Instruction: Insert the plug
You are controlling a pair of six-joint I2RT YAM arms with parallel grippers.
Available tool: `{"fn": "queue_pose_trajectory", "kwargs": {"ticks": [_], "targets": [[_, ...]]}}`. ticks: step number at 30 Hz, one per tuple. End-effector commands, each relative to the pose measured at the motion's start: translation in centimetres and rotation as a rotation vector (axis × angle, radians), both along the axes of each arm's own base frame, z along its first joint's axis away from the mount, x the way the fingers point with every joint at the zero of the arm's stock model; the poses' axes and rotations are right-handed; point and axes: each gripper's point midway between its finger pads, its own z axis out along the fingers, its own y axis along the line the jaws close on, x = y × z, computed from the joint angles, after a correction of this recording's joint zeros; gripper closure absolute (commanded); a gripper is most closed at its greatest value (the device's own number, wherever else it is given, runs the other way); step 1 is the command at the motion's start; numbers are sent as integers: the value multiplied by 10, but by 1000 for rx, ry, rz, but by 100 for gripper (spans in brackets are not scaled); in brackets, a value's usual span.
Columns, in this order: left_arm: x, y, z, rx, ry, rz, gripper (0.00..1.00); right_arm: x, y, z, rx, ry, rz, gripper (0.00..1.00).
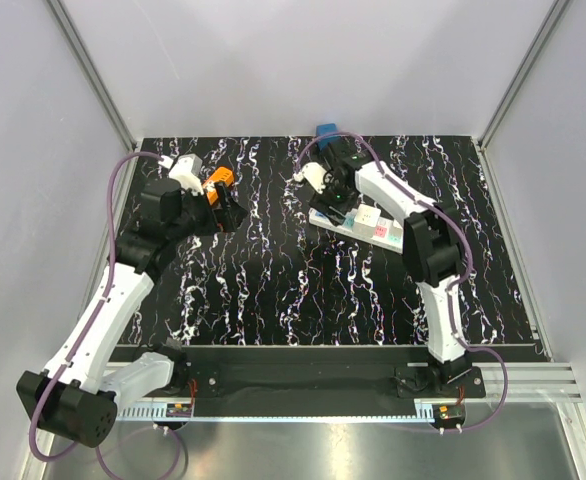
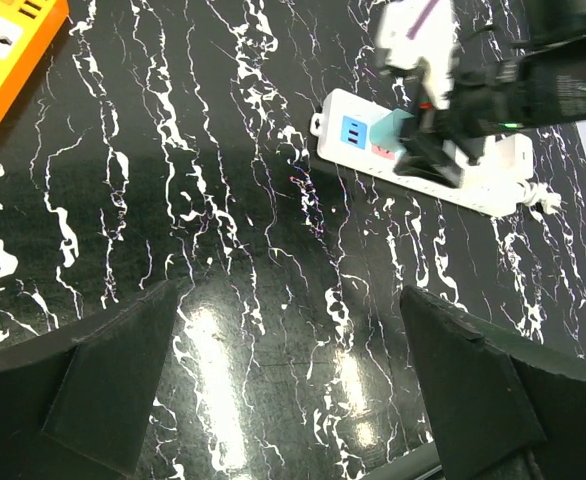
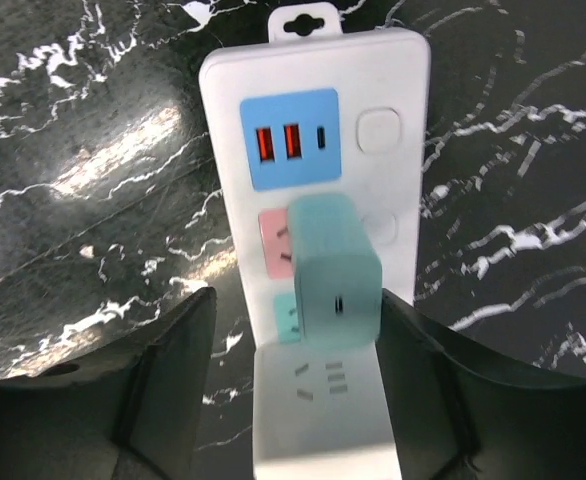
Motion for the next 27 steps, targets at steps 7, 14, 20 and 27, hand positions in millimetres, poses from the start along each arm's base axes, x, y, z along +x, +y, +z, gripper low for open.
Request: {"fn": "queue_pose_trajectory", "kwargs": {"ticks": [7,14,20,27], "targets": [[9,-1,0,19,-37,-22,1,38,6,116,194,-353,-215,27],[16,6,-10,60,-29,12,1,145,-20,144,237,-634,-733,28],[23,12,-21,78,2,64,1,187,-13,151,386,-677,-867,19],[25,4,-31,70,26,32,1,241,2,161,734,-755,-903,16]]}}
